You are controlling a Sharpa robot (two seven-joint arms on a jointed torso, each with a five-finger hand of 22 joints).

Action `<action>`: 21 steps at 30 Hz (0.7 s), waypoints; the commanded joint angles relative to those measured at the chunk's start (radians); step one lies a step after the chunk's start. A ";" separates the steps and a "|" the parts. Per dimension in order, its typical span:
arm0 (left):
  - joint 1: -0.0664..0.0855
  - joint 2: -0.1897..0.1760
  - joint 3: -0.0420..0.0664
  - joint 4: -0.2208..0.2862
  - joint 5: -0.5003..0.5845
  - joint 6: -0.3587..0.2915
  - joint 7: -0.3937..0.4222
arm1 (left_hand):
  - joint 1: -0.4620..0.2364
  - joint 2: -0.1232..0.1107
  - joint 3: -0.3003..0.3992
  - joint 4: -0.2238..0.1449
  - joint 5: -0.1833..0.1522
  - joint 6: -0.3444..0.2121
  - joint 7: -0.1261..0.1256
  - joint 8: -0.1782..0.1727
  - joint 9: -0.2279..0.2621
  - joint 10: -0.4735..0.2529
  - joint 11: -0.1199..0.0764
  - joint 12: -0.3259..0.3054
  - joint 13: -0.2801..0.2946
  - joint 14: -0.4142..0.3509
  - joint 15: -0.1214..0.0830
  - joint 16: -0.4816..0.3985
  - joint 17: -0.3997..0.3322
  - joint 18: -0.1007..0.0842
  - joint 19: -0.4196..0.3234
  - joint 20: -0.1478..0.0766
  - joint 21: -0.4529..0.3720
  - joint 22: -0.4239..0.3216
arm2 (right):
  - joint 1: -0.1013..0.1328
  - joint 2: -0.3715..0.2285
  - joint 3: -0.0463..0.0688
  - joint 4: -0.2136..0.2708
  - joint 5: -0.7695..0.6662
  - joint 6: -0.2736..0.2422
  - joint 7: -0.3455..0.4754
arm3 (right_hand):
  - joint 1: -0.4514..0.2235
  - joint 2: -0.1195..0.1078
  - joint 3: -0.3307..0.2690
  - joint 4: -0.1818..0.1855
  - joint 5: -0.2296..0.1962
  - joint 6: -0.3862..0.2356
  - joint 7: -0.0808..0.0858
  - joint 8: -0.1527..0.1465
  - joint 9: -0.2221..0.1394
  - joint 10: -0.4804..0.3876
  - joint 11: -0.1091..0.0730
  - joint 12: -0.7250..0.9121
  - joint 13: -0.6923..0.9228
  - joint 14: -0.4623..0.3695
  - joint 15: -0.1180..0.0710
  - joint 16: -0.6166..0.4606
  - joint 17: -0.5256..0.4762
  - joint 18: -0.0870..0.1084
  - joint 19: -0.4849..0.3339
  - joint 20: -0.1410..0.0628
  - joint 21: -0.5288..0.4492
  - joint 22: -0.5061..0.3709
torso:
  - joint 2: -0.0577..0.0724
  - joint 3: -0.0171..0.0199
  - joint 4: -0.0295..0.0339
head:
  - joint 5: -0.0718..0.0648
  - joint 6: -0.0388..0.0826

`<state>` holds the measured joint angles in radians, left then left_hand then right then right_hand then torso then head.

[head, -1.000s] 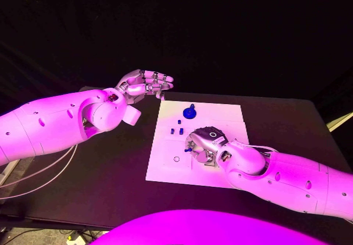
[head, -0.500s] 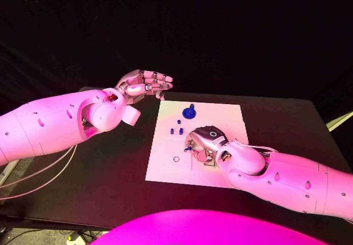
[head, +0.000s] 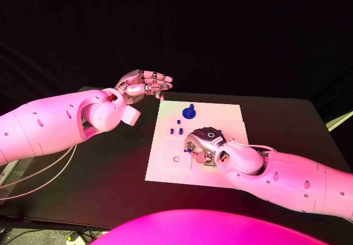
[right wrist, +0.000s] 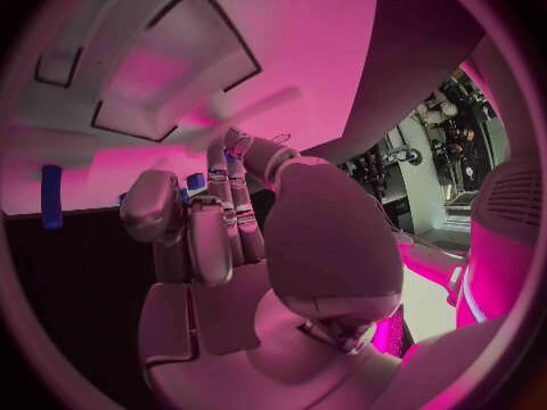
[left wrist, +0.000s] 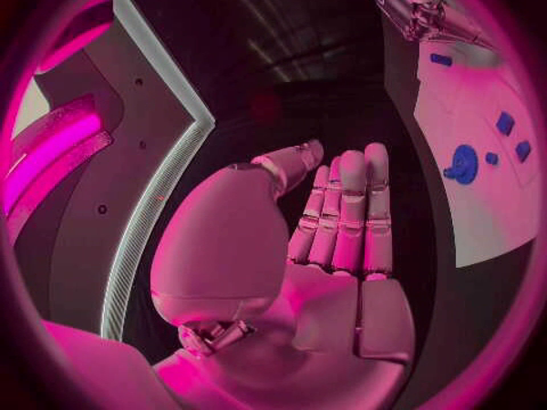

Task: Assemble the parts on the task board

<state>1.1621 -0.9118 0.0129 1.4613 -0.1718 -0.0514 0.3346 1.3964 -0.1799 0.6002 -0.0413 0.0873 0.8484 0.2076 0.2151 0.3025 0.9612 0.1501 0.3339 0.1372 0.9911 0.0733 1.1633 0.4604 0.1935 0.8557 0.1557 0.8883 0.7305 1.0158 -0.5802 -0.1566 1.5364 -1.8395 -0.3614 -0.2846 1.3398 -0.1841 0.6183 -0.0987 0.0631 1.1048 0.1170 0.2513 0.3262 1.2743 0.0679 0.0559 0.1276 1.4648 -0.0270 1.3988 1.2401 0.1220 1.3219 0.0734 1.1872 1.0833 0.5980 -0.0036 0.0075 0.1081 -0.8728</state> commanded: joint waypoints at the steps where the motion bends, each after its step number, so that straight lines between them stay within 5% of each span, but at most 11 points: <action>1: 0.000 0.000 0.001 0.003 0.001 0.002 0.001 | -0.003 0.007 -0.032 0.004 0.006 -0.013 0.009 0.009 0.007 -0.022 0.000 0.015 0.013 -0.006 -0.001 -0.009 -0.012 -0.010 0.001 0.007 -0.014 -0.013 | -0.002 0.001 -0.002 0.002 -0.006 0.011 -0.008 | -0.001 0.032 0.040 -0.019 0.008 0.013 0.004 0.032 0.021 0.066 -0.022 0.022 0.021 0.049 -0.004 0.015 0.020 -0.021 0.015 -0.001 0.024 0.015 | 0.000 -0.0003 0.0002 | 0.001 0.000; 21: 0.001 -0.002 0.001 0.004 0.002 0.003 0.000 | -0.003 0.008 -0.032 0.005 0.006 -0.014 0.010 0.010 0.007 -0.025 0.001 0.016 0.013 -0.008 0.000 -0.010 -0.013 -0.010 -0.001 0.008 -0.015 -0.014 | -0.002 0.007 -0.002 0.007 -0.018 0.000 -0.028 | -0.002 0.033 0.040 -0.020 0.008 0.013 0.004 0.032 0.022 0.066 -0.022 0.022 0.022 0.050 -0.004 0.016 0.022 -0.021 0.014 -0.001 0.024 0.015 | 0.000 0.0002 0.0003 | -0.001 0.000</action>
<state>1.1621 -0.9140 0.0129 1.4625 -0.1713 -0.0514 0.3340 1.3964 -0.1799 0.6002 -0.0413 0.0873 0.8450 0.2108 0.2151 0.3025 0.9603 0.1507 0.3339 0.1372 0.9910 0.0733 1.1633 0.4601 0.1935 0.8557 0.1557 0.8883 0.7304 1.0144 -0.5760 -0.1586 1.5415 -1.8540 -0.3711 -0.3127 1.3398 -0.1841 0.6224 -0.1028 0.0631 1.1049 0.1170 0.2514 0.3259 1.2805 0.0672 0.0558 0.1268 1.4649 -0.0270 1.4010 1.2462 0.1220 1.3221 0.0734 1.1874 1.0835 0.5980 -0.0035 0.0076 0.1083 -0.8728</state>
